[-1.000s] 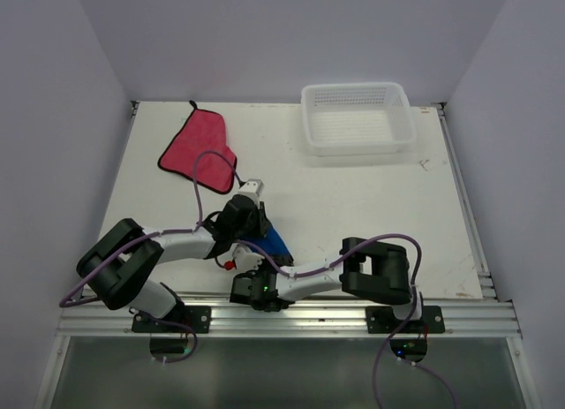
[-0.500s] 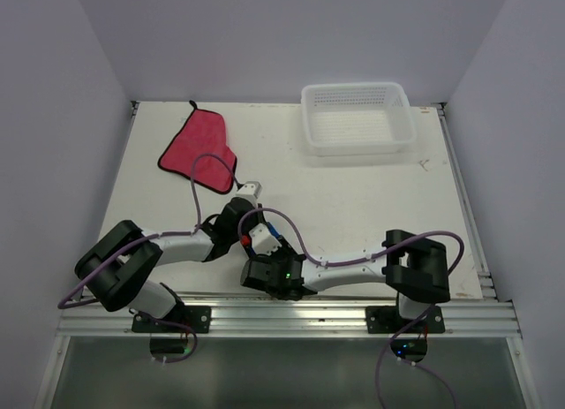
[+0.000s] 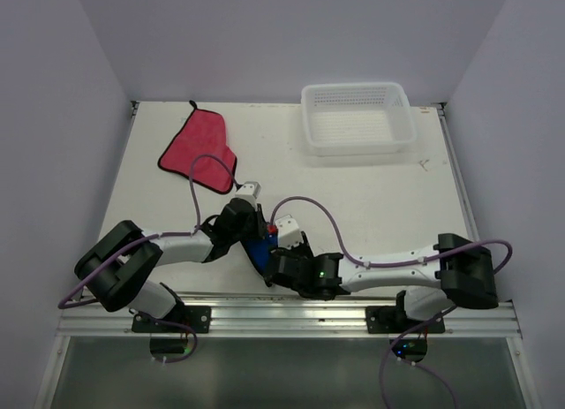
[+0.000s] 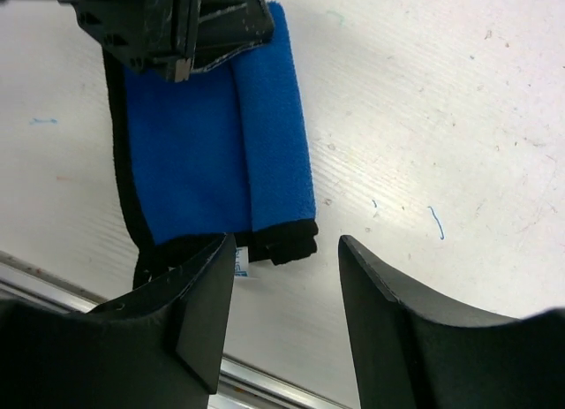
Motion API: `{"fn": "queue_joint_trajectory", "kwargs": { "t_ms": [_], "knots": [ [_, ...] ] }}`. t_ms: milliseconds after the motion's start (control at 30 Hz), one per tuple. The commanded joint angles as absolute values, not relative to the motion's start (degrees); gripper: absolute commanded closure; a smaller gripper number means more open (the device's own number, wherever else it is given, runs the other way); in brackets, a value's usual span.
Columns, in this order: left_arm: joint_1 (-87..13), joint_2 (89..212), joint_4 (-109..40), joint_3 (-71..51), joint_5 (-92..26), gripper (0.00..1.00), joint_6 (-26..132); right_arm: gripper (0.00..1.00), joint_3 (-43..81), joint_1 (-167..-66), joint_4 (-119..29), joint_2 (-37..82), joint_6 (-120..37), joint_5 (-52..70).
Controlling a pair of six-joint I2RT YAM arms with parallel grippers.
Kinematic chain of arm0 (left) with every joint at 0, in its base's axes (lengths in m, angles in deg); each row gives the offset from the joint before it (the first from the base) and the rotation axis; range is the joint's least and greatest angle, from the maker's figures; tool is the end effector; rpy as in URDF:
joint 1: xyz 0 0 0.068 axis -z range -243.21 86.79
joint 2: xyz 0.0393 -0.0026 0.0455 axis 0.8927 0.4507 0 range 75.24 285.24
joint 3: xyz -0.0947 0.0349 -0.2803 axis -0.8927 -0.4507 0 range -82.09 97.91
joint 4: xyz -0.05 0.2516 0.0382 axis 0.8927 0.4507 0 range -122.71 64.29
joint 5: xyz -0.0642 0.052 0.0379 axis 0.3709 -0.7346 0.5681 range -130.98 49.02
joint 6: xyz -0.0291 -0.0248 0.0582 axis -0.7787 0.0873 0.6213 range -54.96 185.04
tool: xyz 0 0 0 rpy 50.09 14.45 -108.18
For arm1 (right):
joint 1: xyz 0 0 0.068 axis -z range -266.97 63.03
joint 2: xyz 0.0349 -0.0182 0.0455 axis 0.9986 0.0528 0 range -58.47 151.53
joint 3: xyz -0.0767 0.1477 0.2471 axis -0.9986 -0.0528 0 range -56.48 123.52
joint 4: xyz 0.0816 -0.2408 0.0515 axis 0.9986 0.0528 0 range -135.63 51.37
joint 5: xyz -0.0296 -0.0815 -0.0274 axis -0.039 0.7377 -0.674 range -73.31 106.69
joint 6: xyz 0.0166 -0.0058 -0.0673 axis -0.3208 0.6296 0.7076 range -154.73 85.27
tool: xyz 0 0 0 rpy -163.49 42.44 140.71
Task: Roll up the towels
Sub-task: Roll the towel
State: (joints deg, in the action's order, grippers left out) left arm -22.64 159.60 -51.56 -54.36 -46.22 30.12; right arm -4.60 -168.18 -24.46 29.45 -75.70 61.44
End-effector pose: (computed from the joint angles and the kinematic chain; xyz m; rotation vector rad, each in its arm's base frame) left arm 0.2147 -0.1770 0.1523 0.0619 2.2982 -0.6063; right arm 0.0857 0.2935 0.2128 -0.5059 2.1549 0.1285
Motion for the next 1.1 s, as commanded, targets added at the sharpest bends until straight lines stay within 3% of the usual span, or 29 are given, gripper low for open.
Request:
{"fn": "queue_joint_trajectory", "kwargs": {
  "t_ms": [0, 167, 400, 800, 1067],
  "knots": [
    [-23.22, 160.41, -46.33, -56.69, -50.21, 0.79, 30.94, 0.46, -7.78, -166.96, -29.8, 22.49, -79.64, 60.55],
    [-23.31, 160.32, -46.33, -56.77, -50.21, 0.79, 30.93, 0.44, -14.46, -160.02, -36.72, 15.37, -82.36, 48.55],
    [-23.31, 160.14, -46.5, -56.95, -50.21, 0.79, 31.02, 0.45, -22.81, -149.3, -48.17, 15.79, -89.39, 30.08],
    [-23.31, 160.32, -46.59, -56.86, -50.12, 0.79, 31.02, 0.47, -27.3, -147.27, -54.94, 20.19, -92.83, 25.12],
    [-23.31, 160.23, -46.59, -56.95, -49.95, 0.79, 31.11, 0.79, -29.41, -147.27, -58.53, 22.3, -90.55, 26.0]
  ]
}}
